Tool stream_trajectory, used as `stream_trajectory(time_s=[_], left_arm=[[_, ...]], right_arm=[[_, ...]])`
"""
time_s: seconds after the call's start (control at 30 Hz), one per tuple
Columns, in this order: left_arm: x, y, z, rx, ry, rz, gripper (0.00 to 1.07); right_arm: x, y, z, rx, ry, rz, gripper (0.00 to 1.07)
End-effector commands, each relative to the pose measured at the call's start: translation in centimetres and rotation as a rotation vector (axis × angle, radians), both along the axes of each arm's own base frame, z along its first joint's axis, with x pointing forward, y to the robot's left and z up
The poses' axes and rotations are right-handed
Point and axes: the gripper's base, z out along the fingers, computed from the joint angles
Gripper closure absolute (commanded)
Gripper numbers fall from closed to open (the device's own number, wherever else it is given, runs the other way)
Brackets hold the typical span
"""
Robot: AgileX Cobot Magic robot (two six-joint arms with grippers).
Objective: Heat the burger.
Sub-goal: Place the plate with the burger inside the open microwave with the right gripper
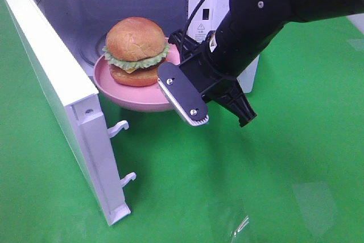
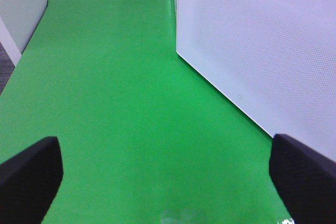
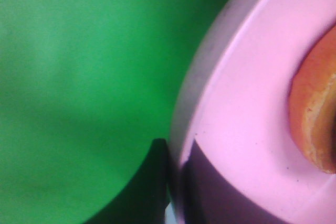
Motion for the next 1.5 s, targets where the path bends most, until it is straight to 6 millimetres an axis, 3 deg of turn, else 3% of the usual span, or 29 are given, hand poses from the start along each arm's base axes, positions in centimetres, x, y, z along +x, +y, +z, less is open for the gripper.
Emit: stream_trajectory(time_s=[0.03,0.23,1.5], left_arm=[[-0.2,0.0,0.0,-0.007,-0.024,-0.005,0.07],[-0.2,0.0,0.0,-0.007,-0.024,-0.005,0.07],[-0.2,0.0,0.0,-0.007,-0.024,-0.005,0.07]], right_arm=[[0.5,0.9,1.1,0.051,-0.052,0.003,1.07],[1.8,2.5,1.2,0.053,-0.036,-0.021,1.07],[8.2,7.1,-1.0,0.121,-0.008,-0.231,1.07]])
